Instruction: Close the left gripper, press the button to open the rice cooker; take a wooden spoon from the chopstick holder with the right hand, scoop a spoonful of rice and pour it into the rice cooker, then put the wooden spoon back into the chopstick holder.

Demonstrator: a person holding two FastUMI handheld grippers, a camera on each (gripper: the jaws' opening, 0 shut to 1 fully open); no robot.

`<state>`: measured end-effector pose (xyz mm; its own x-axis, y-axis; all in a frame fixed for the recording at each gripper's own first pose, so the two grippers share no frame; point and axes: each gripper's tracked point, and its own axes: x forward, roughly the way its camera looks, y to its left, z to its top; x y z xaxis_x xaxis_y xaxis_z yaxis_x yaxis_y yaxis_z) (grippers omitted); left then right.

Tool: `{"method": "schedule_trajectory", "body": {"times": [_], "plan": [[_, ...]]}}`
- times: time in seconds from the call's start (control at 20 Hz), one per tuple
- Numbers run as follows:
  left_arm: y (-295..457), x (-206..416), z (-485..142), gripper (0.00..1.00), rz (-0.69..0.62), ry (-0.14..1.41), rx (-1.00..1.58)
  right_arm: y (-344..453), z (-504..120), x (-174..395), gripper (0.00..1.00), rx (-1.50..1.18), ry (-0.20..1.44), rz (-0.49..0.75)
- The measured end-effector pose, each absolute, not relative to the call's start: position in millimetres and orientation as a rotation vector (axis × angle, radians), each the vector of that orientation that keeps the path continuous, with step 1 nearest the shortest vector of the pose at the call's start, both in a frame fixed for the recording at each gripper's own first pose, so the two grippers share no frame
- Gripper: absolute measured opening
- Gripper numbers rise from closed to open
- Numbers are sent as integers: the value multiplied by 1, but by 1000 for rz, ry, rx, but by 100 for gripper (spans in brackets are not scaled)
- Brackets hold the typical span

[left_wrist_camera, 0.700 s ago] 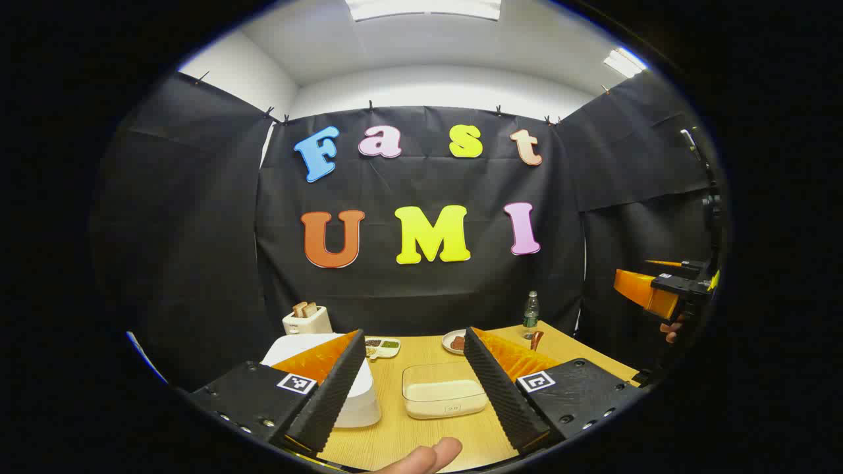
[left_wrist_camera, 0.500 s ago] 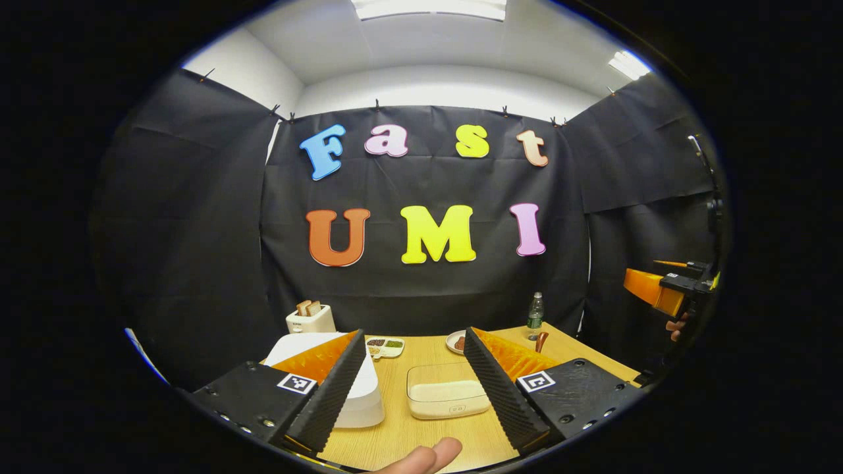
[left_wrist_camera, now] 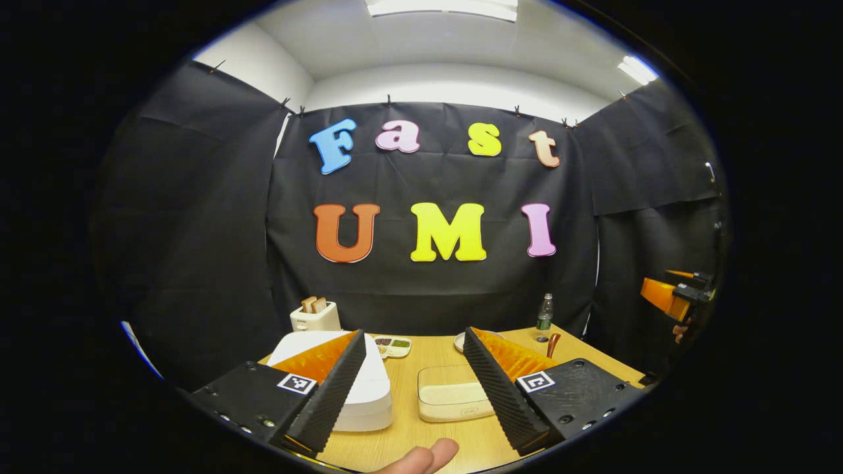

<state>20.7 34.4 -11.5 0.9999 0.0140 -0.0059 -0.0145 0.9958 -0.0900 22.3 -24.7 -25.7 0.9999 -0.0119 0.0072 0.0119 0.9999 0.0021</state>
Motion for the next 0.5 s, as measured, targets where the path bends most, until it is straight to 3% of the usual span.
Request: {"method": "schedule_trajectory", "body": {"times": [0.1,0.15,0.2,0.25,0.45,0.5], "plan": [[31,23,-7,94,-21,8,-148,-24,-34,26,100,9,2,6],[39,24,-6,88,-15,5,-154,-24,-39,29,100,4,6,16],[46,25,0,94,-11,-11,-148,-25,-43,30,98,1,5,20],[53,29,3,94,5,-22,-145,-26,-47,32,99,-1,2,21],[71,42,7,82,4,-18,-162,-28,-56,41,100,-22,-13,34],[75,46,7,73,2,-13,-175,-27,-58,43,99,-29,-16,41]]}}
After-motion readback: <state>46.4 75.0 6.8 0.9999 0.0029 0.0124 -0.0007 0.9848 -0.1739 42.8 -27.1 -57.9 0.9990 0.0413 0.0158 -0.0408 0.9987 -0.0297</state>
